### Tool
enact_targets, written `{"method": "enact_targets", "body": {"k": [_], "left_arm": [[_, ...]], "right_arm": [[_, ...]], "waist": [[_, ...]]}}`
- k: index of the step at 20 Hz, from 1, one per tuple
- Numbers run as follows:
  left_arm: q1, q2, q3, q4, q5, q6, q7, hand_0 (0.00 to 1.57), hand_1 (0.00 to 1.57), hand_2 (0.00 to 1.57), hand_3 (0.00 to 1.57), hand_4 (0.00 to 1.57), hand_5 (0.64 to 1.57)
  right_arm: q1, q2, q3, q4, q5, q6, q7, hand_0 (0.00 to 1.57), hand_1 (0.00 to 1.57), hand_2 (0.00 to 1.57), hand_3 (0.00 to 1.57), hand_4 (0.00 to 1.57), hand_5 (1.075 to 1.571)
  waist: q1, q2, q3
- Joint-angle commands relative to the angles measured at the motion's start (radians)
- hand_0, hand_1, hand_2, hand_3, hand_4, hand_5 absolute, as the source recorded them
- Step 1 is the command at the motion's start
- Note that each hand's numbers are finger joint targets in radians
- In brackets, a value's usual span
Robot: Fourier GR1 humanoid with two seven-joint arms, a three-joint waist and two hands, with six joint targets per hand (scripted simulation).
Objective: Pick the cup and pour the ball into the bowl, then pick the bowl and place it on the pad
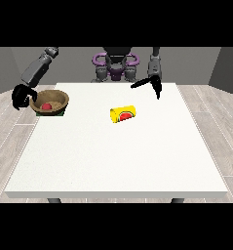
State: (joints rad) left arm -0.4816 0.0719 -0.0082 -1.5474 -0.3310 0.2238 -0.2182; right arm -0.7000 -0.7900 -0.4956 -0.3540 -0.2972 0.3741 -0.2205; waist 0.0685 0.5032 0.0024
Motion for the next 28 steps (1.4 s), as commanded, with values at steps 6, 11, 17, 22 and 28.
{"method": "enact_targets", "body": {"k": [6,11,17,22,28], "left_arm": [[0.001,0.057,0.059,-0.004,0.076,-0.081,0.021,0.0,0.0,0.0,0.0,0.0,1.566],[0.073,0.011,0.0,-0.064,0.047,-0.061,0.026,0.0,0.0,0.0,0.0,0.0,1.566],[0.0,0.041,0.048,-0.094,0.062,-0.059,0.076,0.0,0.0,0.0,0.0,0.0,1.565],[0.038,0.049,0.042,-0.188,0.07,-0.074,0.101,0.0,0.0,0.0,0.0,0.0,1.566],[0.093,0.043,0.043,-0.124,0.093,-0.097,0.064,0.0,0.0,0.0,0.0,0.0,1.568]], "right_arm": [[-0.02,-0.056,-0.006,0.044,-0.02,0.046,0.112,1.57,1.57,1.57,0.81,0.74,1.571],[0.021,0.014,0.037,0.034,0.032,-0.015,0.009,1.57,1.57,1.57,0.92,0.7,1.568],[0.008,-0.111,0.052,0.05,0.076,-0.074,0.066,1.57,1.57,1.49,1.15,0.0,1.554],[0.003,-0.135,0.072,0.055,0.112,-0.102,0.038,0.0,0.0,0.43,0.33,0.0,1.481],[0.007,-0.113,0.078,0.049,0.11,-0.112,0.083,0.0,0.0,0.36,0.26,0.0,1.489]], "waist": [[-0.003,-0.04,-0.0018],[0.012,-0.036,-0.0011],[-0.017,0.001,-0.0013],[-0.001,0.02,-0.0009],[-0.003,-0.067,-0.0022]]}}
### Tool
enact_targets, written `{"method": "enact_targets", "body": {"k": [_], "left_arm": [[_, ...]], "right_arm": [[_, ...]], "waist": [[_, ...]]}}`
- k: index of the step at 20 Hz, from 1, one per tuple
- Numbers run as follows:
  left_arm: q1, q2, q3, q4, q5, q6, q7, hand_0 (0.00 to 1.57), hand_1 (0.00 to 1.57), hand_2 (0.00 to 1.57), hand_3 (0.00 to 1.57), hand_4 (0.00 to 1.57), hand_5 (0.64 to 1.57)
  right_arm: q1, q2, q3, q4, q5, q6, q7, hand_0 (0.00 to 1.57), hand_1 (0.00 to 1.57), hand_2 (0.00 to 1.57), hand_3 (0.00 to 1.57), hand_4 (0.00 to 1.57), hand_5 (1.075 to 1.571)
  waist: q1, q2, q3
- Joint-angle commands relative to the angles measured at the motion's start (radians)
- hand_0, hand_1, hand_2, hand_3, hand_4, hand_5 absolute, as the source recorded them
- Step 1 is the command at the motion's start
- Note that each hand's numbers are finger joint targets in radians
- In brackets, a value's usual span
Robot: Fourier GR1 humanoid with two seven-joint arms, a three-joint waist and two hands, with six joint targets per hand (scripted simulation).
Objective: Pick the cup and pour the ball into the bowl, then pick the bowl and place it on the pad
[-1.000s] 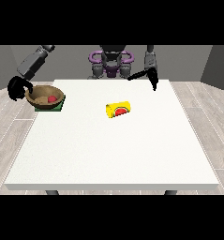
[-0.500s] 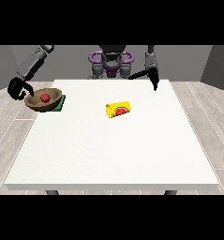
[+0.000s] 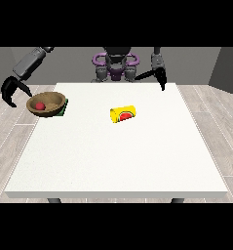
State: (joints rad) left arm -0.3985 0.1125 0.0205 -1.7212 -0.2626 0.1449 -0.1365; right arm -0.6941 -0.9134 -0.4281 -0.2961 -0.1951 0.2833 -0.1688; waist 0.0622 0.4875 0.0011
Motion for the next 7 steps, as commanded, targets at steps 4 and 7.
{"method": "enact_targets", "body": {"k": [4,7], "left_arm": [[0.015,-0.018,-0.007,-0.009,-0.012,0.015,0.054,0.0,0.0,0.0,0.0,0.0,1.569],[0.047,-0.02,-0.012,0.055,0.004,-0.011,0.038,0.0,0.0,0.0,0.0,0.0,1.569]], "right_arm": [[-0.039,-0.075,-0.004,0.003,-0.008,0.072,0.089,0.0,0.0,0.26,0.21,0.0,1.504],[-0.082,-0.152,-0.03,-0.011,-0.051,0.197,0.165,0.0,0.0,0.19,0.29,0.0,1.503]], "waist": [[-0.026,-0.071,-0.0001],[-0.036,-0.144,-0.0015]]}}
